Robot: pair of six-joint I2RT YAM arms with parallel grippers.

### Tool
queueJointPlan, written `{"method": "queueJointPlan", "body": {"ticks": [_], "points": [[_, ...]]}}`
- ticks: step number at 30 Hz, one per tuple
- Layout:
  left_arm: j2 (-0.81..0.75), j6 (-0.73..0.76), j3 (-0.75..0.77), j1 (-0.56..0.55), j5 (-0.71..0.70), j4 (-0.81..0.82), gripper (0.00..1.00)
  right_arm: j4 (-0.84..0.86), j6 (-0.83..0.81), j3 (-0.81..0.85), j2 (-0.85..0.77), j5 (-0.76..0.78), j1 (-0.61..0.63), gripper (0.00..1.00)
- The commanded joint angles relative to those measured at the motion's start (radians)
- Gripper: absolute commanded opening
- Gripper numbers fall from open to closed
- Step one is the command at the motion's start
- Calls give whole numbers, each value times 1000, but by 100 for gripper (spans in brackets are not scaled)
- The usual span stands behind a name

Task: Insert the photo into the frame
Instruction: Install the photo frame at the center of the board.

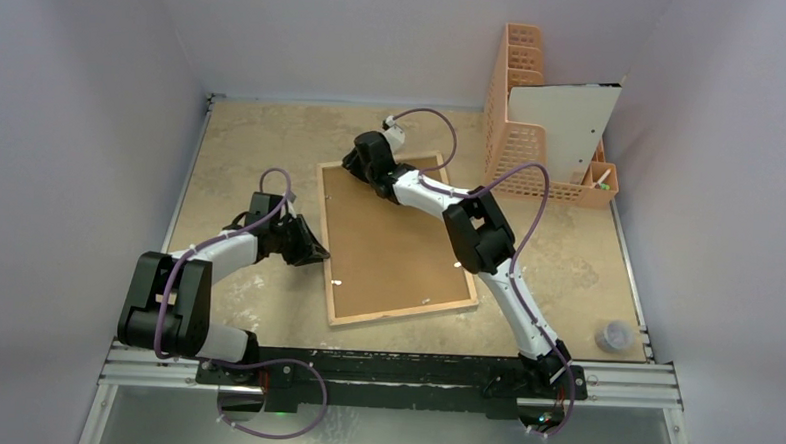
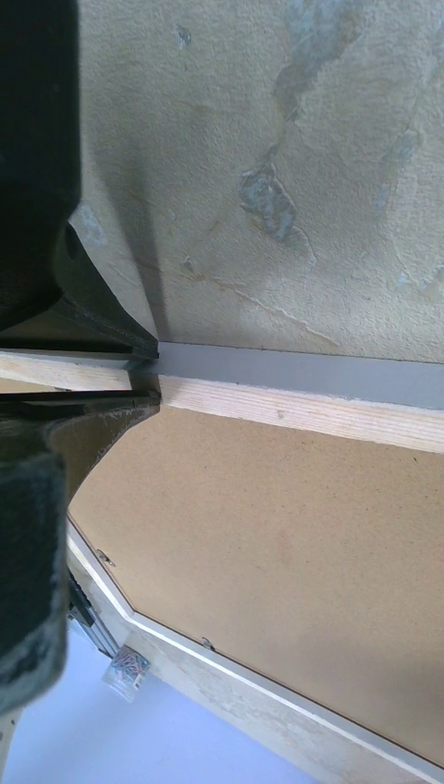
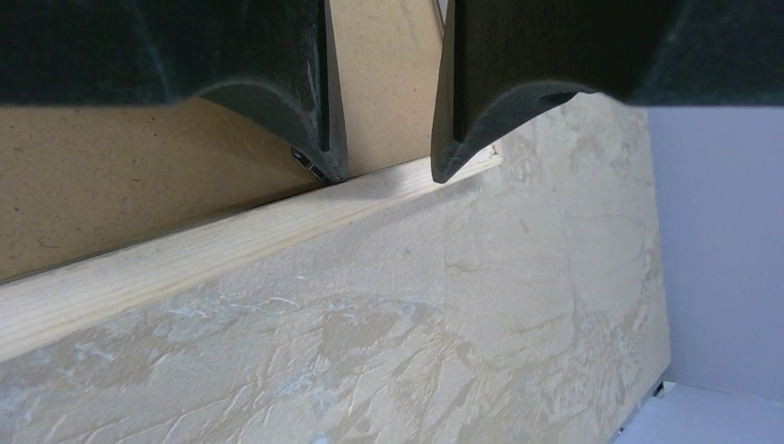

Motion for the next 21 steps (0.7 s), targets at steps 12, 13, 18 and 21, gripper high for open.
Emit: {"method": "queueJointPlan", "body": {"ticks": [12, 13, 18, 21], "points": [[16, 5, -20, -17, -58, -104, 8, -48, -122, -2, -11, 198, -22, 41], [17, 5, -21, -17, -59, -103, 8, -53, -117, -2, -16, 187, -22, 42], [12, 10, -10, -16, -57, -111, 9, -49, -177, 68, -58, 172, -25, 46], [4, 5, -10, -17, -62, -108, 17, 17, -195, -9, -122, 181, -25, 49]]}}
